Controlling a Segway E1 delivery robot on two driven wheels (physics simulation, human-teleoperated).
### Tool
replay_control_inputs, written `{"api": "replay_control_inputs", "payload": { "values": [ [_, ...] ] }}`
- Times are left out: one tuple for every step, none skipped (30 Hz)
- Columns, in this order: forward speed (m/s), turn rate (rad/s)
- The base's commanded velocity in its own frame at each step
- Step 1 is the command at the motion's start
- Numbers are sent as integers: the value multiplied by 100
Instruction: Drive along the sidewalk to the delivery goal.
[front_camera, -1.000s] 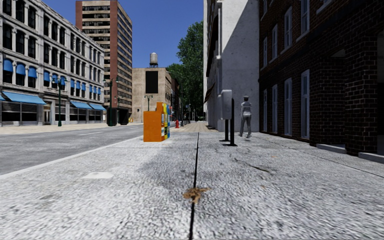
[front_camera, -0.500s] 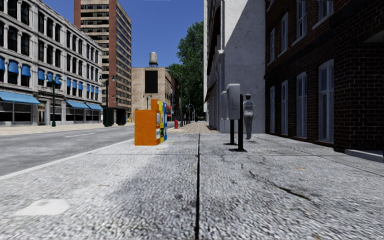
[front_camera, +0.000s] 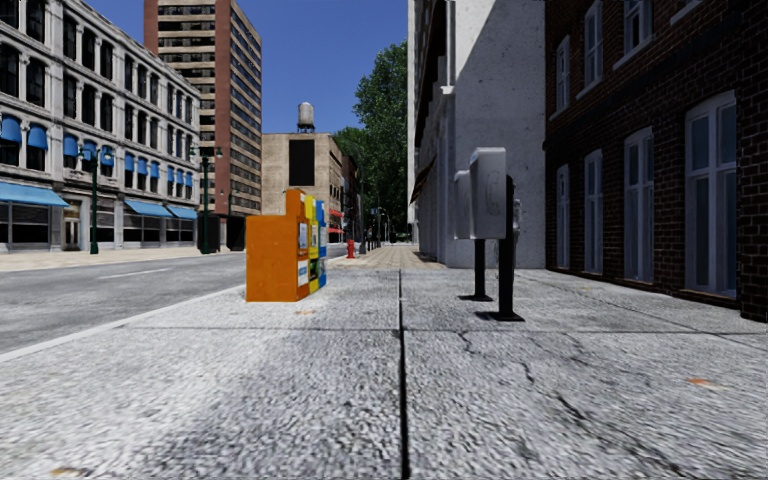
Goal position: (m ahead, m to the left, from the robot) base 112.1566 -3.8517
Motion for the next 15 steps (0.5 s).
{"api": "replay_control_inputs", "payload": {
  "values": [
    [200,0],
    [200,0],
    [200,0],
    [200,0],
    [200,0],
    [200,0],
    [200,0],
    [200,0],
    [200,0],
    [200,0],
    [200,0],
    [200,0],
    [200,0],
    [200,0],
    [200,0]
  ]
}}
